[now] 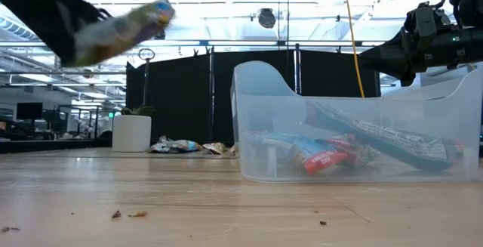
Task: Pick and place Granola Bars by type
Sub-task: Put the blue granola bar into the blue bin
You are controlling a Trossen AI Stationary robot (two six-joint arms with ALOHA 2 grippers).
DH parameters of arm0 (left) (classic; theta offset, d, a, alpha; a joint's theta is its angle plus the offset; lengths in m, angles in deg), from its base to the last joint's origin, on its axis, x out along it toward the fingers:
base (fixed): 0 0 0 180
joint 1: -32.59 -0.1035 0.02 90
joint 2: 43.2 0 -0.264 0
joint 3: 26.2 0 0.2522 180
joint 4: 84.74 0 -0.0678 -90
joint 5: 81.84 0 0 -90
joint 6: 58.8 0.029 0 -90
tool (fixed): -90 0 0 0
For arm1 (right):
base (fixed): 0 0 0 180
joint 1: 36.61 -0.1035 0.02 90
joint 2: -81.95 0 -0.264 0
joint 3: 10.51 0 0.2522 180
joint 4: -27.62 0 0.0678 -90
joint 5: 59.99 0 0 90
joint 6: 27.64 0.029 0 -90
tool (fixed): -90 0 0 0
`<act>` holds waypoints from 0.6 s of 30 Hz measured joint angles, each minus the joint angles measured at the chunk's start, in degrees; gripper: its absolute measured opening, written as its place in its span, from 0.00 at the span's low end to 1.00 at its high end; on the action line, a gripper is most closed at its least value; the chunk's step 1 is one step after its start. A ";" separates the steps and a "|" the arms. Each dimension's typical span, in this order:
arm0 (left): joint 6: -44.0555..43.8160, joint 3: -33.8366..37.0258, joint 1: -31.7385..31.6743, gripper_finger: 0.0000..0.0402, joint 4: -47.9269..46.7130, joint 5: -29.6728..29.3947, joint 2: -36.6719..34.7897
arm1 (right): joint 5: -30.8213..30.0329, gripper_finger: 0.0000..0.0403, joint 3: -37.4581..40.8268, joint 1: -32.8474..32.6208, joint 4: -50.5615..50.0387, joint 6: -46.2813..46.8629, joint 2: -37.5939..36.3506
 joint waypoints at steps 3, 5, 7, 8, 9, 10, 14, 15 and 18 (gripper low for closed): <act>-6.85 0.01 2.35 0.06 -2.78 -0.43 -3.26 | 0.00 0.32 0.00 0.01 0.03 0.00 -0.01; -11.63 0.00 4.14 0.06 -4.73 -0.75 -5.09 | -0.01 0.32 0.02 0.01 0.03 0.02 0.00; -15.05 0.00 6.14 0.06 -6.24 -0.81 -6.52 | 0.00 0.32 0.00 0.00 0.03 0.02 -0.02; -16.60 0.00 7.25 0.06 -6.81 -1.04 -7.19 | 0.00 0.32 0.00 0.02 0.03 0.02 0.00; -18.20 0.01 8.31 0.06 -7.18 -1.41 -7.89 | 0.00 0.32 0.00 0.00 0.03 0.00 -0.02; -20.28 0.00 9.39 0.06 -7.40 -1.55 -8.43 | 0.00 0.32 0.00 0.00 0.03 0.00 0.00; -31.65 0.00 14.06 0.05 -9.06 0.26 -9.20 | 0.00 0.32 0.00 0.00 0.03 0.01 0.00; -34.46 0.00 15.45 0.05 -9.10 0.99 -9.22 | 0.00 0.32 0.00 0.02 0.03 0.00 -0.02; -43.52 0.00 19.67 0.05 -8.85 2.81 -8.69 | 0.00 0.32 0.00 0.02 0.03 0.00 0.00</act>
